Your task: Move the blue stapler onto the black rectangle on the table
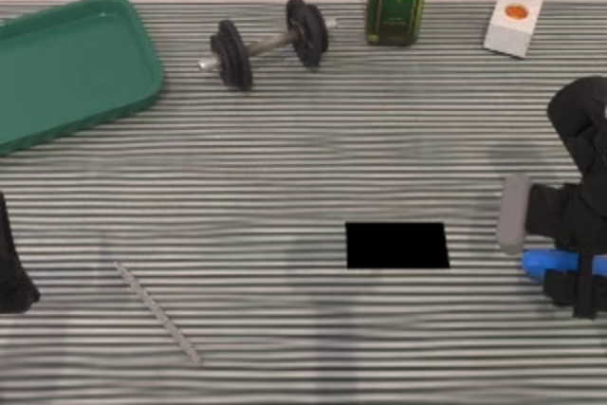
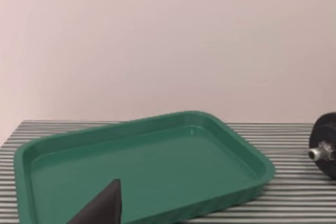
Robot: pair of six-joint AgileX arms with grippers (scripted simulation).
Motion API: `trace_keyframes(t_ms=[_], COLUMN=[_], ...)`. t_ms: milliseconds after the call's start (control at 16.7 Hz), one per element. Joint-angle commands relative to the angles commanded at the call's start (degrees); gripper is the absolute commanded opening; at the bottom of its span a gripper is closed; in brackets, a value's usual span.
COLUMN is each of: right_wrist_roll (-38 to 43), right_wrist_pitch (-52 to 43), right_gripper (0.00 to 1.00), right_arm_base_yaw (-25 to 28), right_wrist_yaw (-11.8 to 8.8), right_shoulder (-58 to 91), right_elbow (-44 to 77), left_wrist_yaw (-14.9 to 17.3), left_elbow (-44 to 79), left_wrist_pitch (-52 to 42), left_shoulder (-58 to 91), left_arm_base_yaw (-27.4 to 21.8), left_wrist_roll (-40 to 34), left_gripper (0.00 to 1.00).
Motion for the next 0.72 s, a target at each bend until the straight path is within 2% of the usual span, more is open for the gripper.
trace_keyframes(t_ms=[180,720], right_wrist_roll=[0.0,0.39], right_wrist_pitch=[0.0,-0.77], right_gripper=[0.02,0.0], right_arm_base_yaw=[0.0,-0.03], right_wrist_yaw=[0.0,-0.11], right_shoulder=[0.0,-1.08], right_elbow=[0.0,0.21], left_wrist_yaw=[0.0,0.0], left_elbow=[0.0,0.0], left_wrist_pitch=[0.0,0.0], left_shoulder=[0.0,0.0], left_arm_base_yaw=[0.0,0.0], left_wrist_roll=[0.0,0.0], left_gripper=[1.0,1.0])
